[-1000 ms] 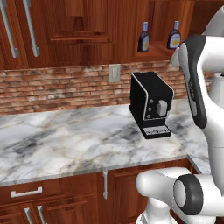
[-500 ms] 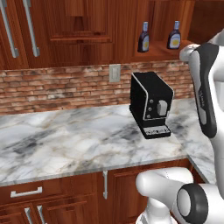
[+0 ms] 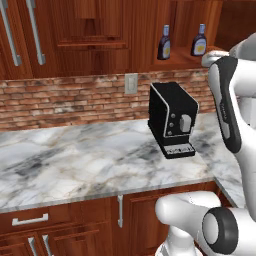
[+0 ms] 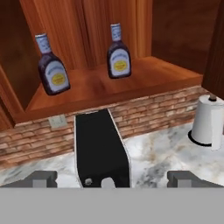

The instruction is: Take 2 condiments from the cabinet and move them on the counter near the stove.Make sure the condiments are lined up with each other, next to each other.

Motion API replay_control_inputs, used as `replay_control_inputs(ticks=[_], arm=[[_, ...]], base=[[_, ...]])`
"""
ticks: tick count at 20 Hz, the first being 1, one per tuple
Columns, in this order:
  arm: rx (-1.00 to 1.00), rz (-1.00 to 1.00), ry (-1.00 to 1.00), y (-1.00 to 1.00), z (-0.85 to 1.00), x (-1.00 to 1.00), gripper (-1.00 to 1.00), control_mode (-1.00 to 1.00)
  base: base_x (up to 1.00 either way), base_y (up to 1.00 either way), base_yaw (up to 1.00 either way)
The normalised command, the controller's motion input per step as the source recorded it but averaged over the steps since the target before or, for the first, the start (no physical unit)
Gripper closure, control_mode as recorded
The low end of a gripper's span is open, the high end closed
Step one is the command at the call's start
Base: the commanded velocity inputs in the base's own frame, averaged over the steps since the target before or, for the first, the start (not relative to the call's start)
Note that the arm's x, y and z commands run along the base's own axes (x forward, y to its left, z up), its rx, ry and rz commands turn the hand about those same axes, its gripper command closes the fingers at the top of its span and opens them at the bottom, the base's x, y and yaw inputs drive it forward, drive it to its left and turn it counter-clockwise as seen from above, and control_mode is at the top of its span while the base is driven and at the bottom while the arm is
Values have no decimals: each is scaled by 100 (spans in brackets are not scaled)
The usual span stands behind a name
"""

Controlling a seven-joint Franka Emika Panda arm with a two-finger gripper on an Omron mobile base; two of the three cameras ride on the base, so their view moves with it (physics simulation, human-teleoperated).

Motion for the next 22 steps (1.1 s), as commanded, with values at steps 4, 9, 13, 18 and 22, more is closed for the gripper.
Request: replay_control_inputs(ticks=[4, 9, 13, 18, 22], arm=[[-6, -4, 11, -29, 48, 30, -100, -100], [-6, -1, 3, -25, 27, 30, -100, -100], [-2, 0, 0, -15, 1, 28, -100, -100], [0, 0, -4, -3, -4, 33, -100, -100], [0, 0, -6, 0, -1, 36, -100, -100]], base=[[0, 0, 0], [0, 0, 0], [0, 0, 0], [0, 0, 0], [0, 0, 0]])
